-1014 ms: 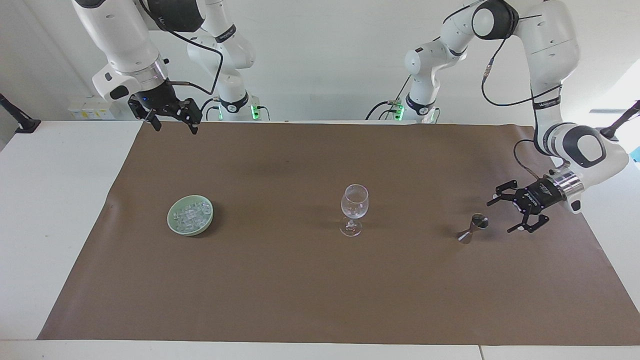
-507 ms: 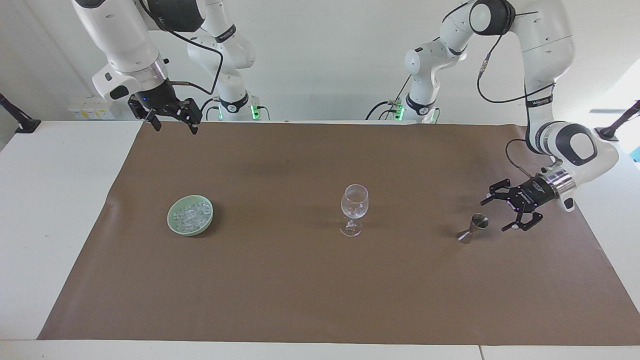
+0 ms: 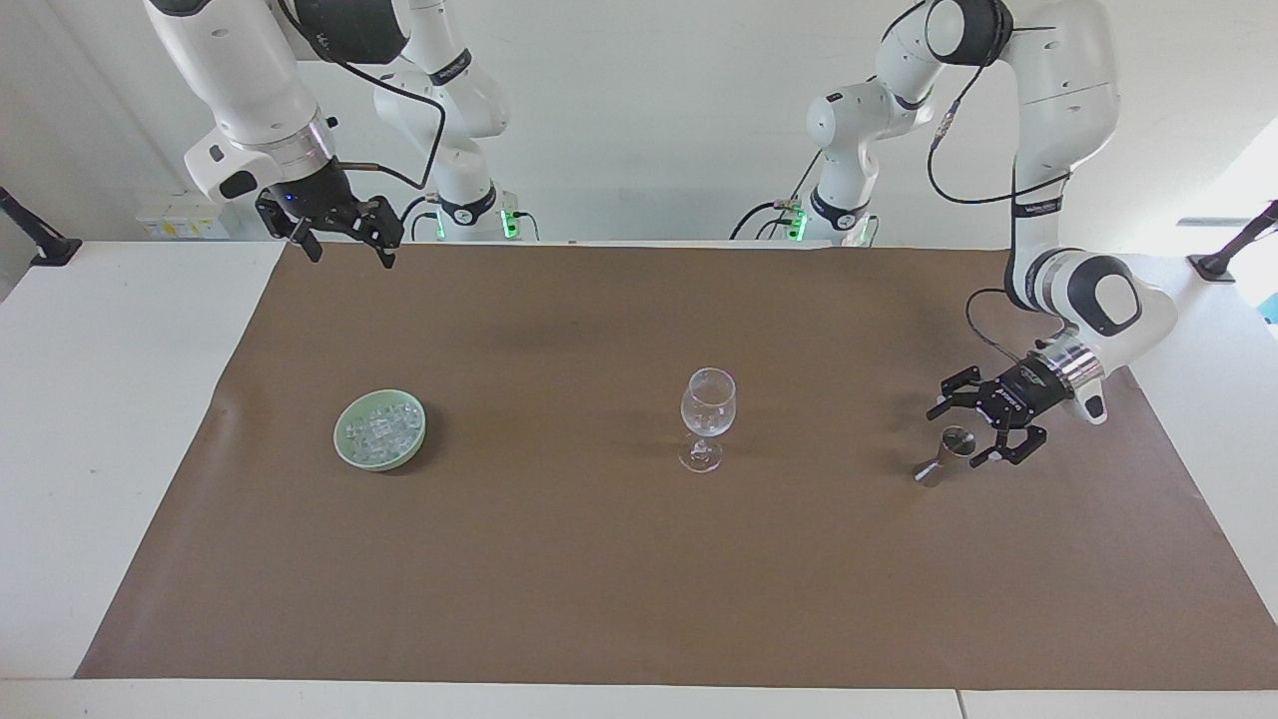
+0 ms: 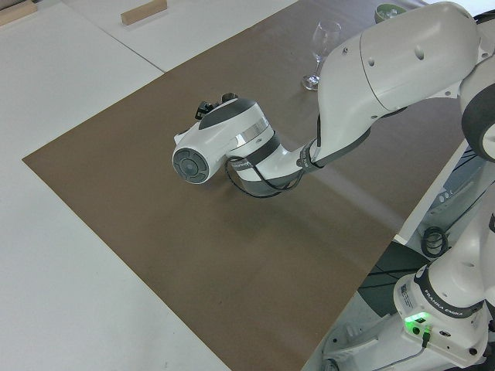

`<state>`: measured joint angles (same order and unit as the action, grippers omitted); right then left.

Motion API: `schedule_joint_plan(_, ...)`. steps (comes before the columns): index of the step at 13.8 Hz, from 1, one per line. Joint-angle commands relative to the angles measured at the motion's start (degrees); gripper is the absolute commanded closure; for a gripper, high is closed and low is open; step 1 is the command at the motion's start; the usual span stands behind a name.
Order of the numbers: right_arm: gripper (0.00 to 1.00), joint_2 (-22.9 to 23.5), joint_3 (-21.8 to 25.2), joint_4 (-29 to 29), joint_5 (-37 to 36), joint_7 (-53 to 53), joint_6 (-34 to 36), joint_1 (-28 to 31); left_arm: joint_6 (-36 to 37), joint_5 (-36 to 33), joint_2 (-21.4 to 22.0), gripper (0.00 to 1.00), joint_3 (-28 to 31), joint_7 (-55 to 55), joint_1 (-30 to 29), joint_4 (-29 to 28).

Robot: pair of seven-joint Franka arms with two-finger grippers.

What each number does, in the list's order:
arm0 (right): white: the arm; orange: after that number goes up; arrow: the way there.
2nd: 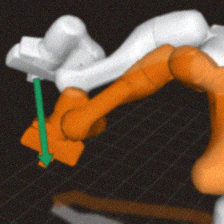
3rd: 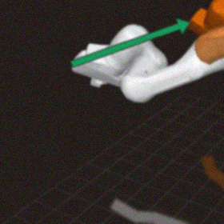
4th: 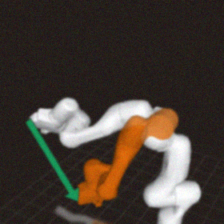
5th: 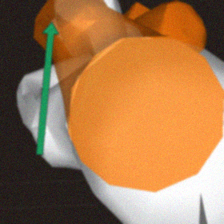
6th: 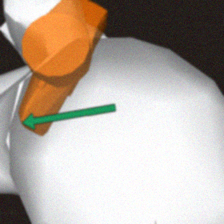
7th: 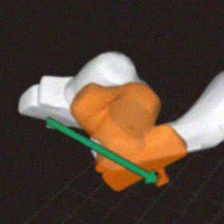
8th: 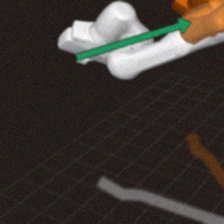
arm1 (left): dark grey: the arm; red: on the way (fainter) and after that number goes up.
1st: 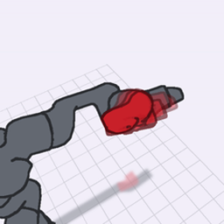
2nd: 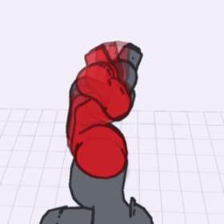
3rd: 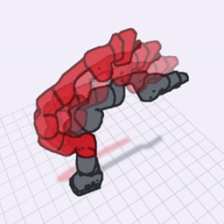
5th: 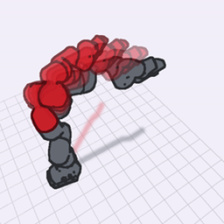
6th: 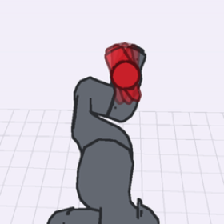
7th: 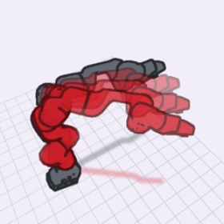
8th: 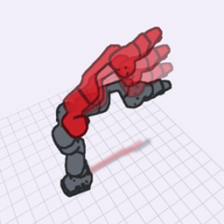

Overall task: Pour wine and add ice with both arms
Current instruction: 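Close the left gripper around the silver jigger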

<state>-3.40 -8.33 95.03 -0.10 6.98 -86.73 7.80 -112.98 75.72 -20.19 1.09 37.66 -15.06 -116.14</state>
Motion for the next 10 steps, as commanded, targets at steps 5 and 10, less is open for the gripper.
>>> schedule_joint_plan(5,0.0,-1.1,0.0,0.9,-0.4,-1.3,0.3,0.0,0.7,3.8,-5.8,0.0,0.6,-1.4,0.9,2.3)
schedule_joint_plan(10,0.0,-1.1,0.0,0.9,-0.4,-1.3,0.3,0.0,1.4,5.5,-8.7,0.0,0.4,-1.7,0.6,4.8)
